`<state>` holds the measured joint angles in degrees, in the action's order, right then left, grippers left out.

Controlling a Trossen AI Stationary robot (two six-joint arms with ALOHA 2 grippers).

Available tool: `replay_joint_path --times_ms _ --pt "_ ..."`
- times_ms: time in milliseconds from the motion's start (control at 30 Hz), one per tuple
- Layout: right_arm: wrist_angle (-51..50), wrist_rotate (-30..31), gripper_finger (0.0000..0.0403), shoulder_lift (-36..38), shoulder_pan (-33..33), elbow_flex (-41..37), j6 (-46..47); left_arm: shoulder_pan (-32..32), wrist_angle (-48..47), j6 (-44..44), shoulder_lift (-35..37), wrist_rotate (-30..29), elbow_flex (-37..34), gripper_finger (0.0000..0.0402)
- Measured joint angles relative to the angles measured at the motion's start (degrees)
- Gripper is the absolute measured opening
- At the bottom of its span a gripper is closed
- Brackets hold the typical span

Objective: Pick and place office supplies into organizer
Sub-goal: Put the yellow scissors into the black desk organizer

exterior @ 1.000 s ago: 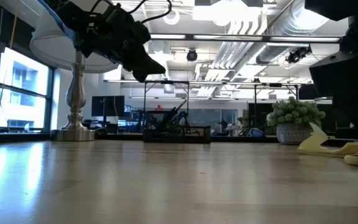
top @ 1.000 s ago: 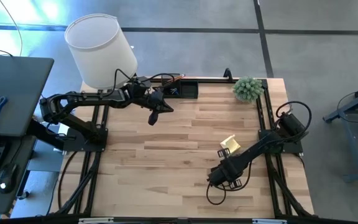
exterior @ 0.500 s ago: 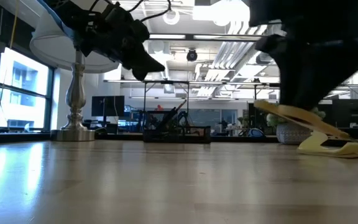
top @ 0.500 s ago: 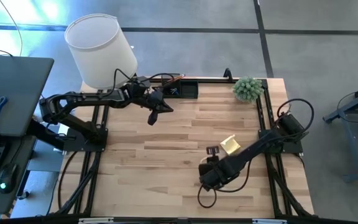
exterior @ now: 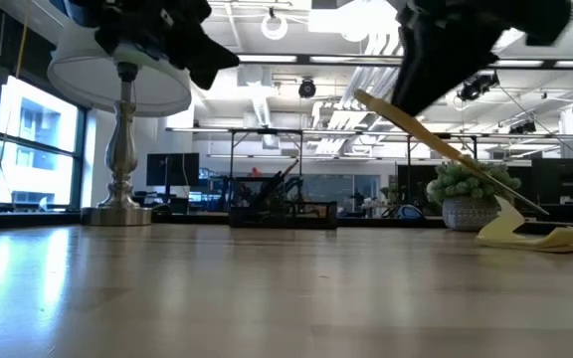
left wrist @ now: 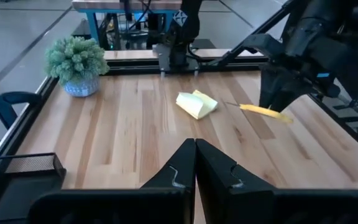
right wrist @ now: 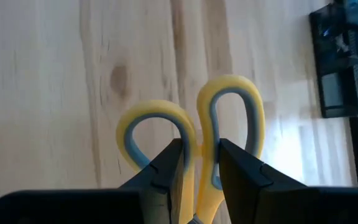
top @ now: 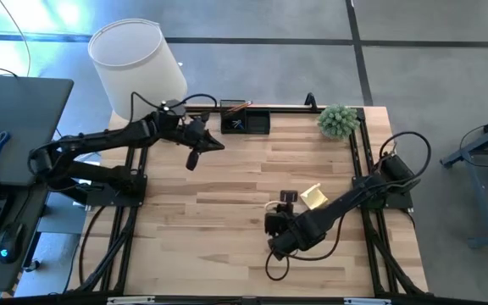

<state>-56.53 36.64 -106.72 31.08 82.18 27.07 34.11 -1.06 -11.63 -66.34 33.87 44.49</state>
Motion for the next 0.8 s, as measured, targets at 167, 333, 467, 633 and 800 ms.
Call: replay_joint_path --times_ms 167,333,467,633,800 --pt "0.04 2.54 0.0078 0.0 -1.66 3.68 0.02 0.0 -1.69 -0.17 1.64 0.02 0.0 0.0" --pt "0.16 5.84 0.0078 0.1 -3.81 7.42 -0.03 0.0 -2.66 -0.26 1.64 0.0 0.0 0.0" --pt "2.04 5.52 0.0078 0.11 -6.18 8.19 -0.08 0.0 -4.98 -2.25 2.67 -0.02 0.0 0.0" --pt "8.76 3.74 0.0078 0.11 -9.58 6.75 -1.97 0.02 -9.65 -4.94 6.83 -0.12 0.0 0.0001" --pt "16.07 3.76 0.0078 0.11 -12.84 6.57 -7.54 0.02 -14.92 -6.33 13.23 -4.26 0.0 0.0001"
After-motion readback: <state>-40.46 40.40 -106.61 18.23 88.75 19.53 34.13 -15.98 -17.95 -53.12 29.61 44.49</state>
